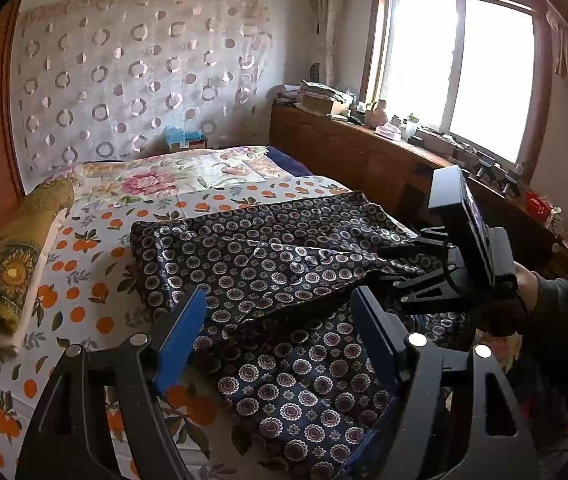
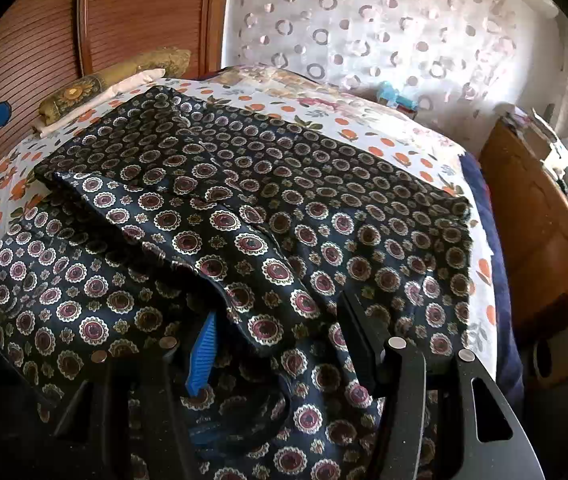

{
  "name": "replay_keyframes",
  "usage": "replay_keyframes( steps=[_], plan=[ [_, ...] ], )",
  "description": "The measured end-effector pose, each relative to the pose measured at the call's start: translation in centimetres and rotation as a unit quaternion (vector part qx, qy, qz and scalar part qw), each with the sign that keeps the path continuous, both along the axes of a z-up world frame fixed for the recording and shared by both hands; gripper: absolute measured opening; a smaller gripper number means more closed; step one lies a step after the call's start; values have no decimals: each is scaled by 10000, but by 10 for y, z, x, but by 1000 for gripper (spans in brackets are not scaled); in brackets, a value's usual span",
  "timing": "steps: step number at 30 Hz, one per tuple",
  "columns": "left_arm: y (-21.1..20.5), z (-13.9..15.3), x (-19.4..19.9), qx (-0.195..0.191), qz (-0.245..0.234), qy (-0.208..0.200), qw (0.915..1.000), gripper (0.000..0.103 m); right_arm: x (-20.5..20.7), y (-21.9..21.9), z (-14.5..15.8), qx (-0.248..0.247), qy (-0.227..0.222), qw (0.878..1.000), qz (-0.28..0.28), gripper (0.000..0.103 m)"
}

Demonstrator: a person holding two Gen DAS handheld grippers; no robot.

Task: Fold small clothes
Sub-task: 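Fold the lifted edge over the shirt with the left tool while the right tool grips the fabric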

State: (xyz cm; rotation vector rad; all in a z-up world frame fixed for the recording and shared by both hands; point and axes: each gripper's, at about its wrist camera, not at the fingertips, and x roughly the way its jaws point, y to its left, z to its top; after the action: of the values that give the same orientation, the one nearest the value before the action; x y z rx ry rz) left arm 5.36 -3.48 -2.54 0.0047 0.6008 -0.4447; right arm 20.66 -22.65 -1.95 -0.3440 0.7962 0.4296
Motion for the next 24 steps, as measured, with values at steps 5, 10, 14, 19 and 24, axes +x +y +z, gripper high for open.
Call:
replay_keyframes(
  steps=[5, 10, 14, 19, 24],
  plan=[
    [2, -3, 0, -8, 26, 36, 10000, 76, -8, 10, 0, -78, -78, 9997, 235, 6],
    [3, -3, -1, 16, 49, -2, 10000, 76, -30, 1, 22, 378, -341, 9986, 115, 4],
    [7, -3, -2, -35, 69, -18, 10000, 76, -55, -15, 43, 822, -557, 9951, -36, 4],
    [6, -2, -1, 26, 91, -32, 9999, 76, -88, -47, 51, 881, -650, 9935, -308, 4],
    [4, -2, 0, 35, 87, -34, 9999, 76, -97, -74, 35, 769, -472, 9930, -757, 4]
  ],
)
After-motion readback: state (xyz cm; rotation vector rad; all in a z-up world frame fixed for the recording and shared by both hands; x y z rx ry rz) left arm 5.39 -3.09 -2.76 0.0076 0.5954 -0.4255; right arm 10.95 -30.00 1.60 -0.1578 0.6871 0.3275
